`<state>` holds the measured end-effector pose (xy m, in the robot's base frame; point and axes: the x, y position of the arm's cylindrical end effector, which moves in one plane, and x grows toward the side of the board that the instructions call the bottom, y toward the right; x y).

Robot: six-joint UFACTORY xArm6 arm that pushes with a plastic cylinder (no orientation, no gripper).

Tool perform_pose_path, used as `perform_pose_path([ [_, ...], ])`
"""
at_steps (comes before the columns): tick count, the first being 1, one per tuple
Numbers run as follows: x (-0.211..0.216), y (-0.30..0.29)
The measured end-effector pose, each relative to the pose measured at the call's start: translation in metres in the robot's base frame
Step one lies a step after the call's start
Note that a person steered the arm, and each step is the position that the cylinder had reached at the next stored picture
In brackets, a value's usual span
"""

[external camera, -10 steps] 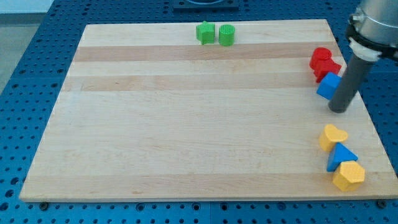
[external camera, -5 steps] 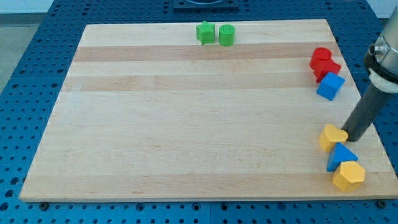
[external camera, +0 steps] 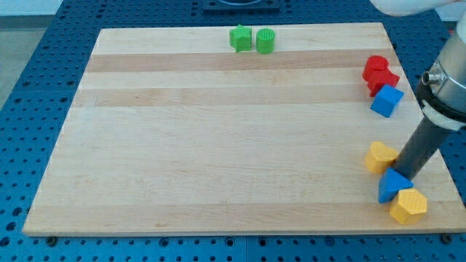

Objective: Separate the yellow heart blue triangle and yellow hexagon in different directions

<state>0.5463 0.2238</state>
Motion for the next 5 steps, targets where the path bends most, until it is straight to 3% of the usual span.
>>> perform_pose_path([
  [2, -0.027, -0.019],
  [4, -0.033, -0.062],
  [5, -0.033, -0.057],
])
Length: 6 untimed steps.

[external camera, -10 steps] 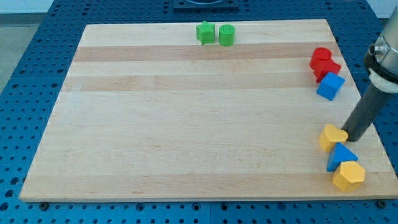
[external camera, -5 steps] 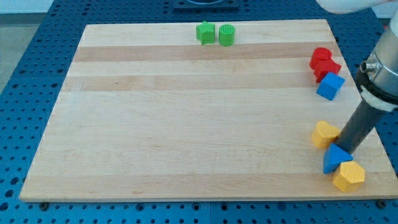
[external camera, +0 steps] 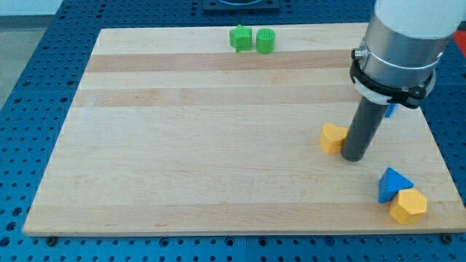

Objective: Separate the yellow heart blue triangle and yellow hexagon in different directions

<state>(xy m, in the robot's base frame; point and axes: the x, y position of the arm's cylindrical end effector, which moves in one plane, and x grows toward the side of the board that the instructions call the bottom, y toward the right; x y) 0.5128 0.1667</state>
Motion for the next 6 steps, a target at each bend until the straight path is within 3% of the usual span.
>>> perform_pose_path([
  [3, 0.044, 0.038],
  [5, 0.029, 0.083],
  [6, 0.064, 0.124],
])
